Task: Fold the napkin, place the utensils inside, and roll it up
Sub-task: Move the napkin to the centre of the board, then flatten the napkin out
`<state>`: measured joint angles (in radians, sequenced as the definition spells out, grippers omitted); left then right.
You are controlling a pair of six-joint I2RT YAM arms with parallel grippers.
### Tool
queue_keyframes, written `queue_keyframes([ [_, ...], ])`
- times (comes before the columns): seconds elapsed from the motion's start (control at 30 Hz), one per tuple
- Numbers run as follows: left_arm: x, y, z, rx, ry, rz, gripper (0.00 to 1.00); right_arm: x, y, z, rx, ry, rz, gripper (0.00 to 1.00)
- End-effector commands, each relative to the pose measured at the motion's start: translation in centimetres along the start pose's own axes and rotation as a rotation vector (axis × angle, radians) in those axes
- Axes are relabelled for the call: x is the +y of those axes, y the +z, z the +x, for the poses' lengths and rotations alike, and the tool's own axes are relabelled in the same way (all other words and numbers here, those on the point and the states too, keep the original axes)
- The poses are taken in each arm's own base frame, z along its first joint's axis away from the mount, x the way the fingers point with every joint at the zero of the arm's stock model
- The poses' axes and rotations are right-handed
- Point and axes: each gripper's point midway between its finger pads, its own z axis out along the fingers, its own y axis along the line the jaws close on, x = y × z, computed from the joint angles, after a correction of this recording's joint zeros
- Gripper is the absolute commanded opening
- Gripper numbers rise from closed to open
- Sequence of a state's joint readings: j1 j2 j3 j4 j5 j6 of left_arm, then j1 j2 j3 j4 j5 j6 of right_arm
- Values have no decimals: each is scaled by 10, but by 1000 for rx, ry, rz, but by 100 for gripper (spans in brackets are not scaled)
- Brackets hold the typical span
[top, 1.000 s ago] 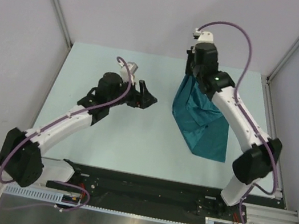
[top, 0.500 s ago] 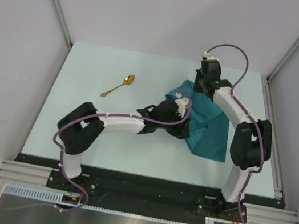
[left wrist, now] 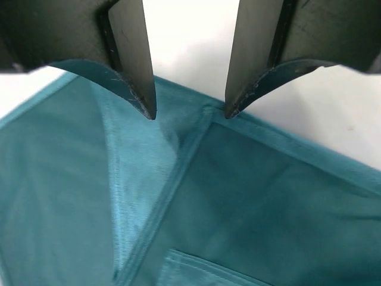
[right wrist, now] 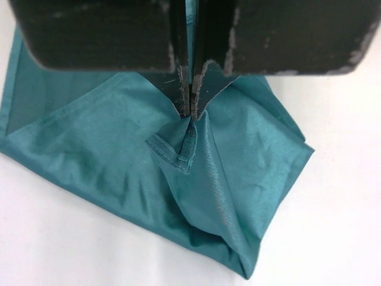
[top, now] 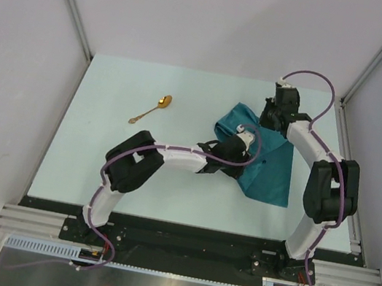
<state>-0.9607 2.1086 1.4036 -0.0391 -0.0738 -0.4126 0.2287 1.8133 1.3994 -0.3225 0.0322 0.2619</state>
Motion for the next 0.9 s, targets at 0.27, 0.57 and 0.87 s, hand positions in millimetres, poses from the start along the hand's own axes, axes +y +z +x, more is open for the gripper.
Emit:
queue_keyframes([
  [0.27, 4, 13, -15, -54, 105, -90, 52, 12, -11, -16, -51, 24, -80, 0],
  [0.57, 24, 17, -2, -13, 84, -200, 33, 13, -11, -16, -48, 27, -89, 0],
  [0.87, 29, 23, 4, 17, 87, -222, 0, 12, -20, -18, -53, 18, -85, 0],
])
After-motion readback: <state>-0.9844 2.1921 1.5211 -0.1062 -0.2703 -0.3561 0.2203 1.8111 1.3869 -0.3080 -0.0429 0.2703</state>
